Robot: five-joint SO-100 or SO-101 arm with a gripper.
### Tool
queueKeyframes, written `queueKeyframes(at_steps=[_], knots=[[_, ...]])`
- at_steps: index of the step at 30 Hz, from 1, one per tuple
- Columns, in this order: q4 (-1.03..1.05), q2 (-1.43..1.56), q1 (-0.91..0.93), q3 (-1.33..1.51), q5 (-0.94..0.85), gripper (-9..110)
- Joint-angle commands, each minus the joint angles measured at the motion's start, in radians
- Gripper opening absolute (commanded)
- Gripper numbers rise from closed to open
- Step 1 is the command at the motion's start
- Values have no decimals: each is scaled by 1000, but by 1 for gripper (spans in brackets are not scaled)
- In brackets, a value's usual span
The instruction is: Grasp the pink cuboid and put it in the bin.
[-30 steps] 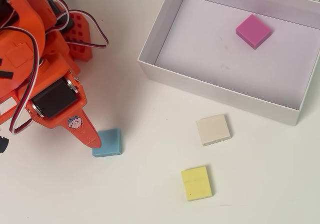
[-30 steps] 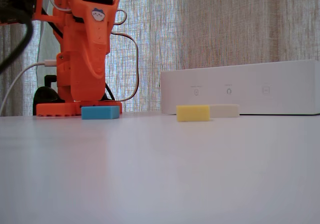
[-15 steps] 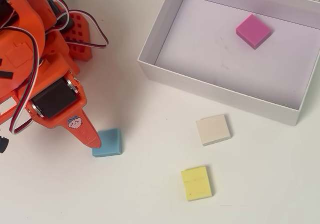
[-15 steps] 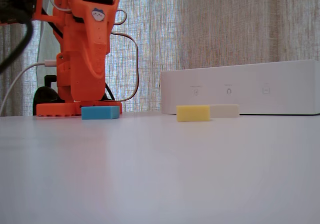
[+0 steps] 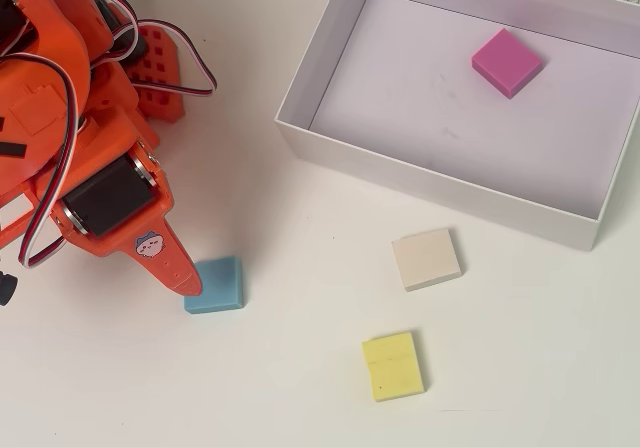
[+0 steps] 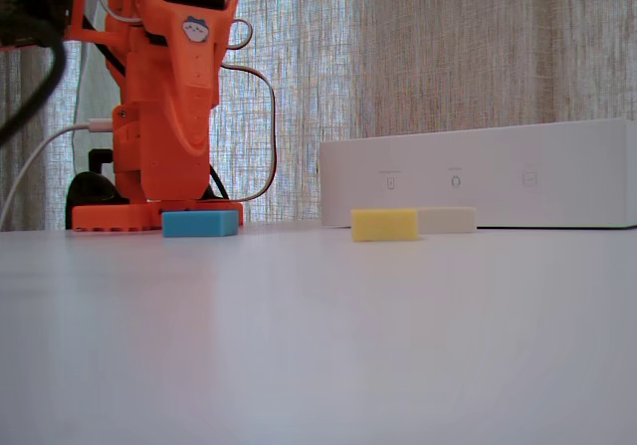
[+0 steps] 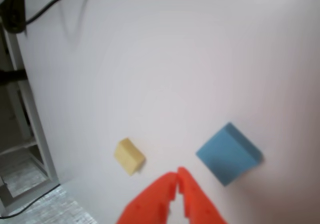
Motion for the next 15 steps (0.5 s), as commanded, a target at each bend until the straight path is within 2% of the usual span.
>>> queueKeyframes(at_steps=[1,15], knots=[[2,-5,2,-3,-3,-8],[2,-5,2,-3,-3,-8]])
